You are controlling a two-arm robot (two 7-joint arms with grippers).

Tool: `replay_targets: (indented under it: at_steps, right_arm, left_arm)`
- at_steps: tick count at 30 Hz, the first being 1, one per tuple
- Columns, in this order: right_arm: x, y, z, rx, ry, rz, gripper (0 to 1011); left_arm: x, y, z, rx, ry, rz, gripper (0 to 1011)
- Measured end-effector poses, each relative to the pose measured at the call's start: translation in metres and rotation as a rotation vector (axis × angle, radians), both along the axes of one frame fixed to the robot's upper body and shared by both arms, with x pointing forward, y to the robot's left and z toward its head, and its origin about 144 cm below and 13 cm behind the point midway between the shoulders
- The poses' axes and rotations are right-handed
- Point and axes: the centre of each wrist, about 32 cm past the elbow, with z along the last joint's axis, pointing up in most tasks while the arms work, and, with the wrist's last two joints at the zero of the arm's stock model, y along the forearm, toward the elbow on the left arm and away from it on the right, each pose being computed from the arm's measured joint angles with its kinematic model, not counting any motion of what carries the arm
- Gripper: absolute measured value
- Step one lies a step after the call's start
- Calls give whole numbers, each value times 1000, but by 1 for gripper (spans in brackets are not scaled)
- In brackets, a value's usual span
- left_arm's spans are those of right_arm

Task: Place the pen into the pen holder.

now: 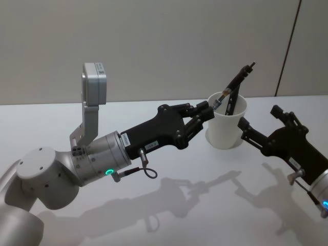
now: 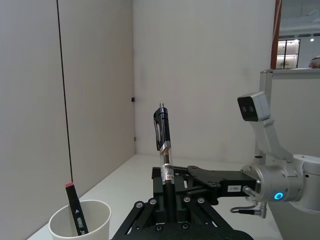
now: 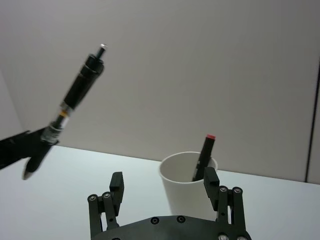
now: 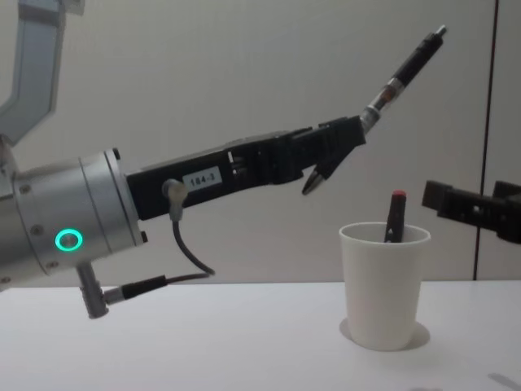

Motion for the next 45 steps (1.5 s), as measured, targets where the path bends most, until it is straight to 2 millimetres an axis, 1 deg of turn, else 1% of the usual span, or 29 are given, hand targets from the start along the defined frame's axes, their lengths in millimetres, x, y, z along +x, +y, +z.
replay_targets:
  at_steps: [10,23,30,36,45]
  right_arm:
    - [-13,-5,7,108,27,105,1002]
    - [-26,-15,15,317,88,214,1002]
    - [-28,-17,18,426,104,237,1002]
    - [-26,-14,21,509,106,249,1002]
    - [-20,-6,28,556,98,256,1002]
  left_arm:
    - [0,-1,0,2,0,-3,123]
    - [0,-1,0,2,-1,-5,123]
    - [1,-1,0,2,-1,-6,123]
    - [1,-1,0,2,-1,-5,123]
    - [1,-1,0,2,-2,-6,123]
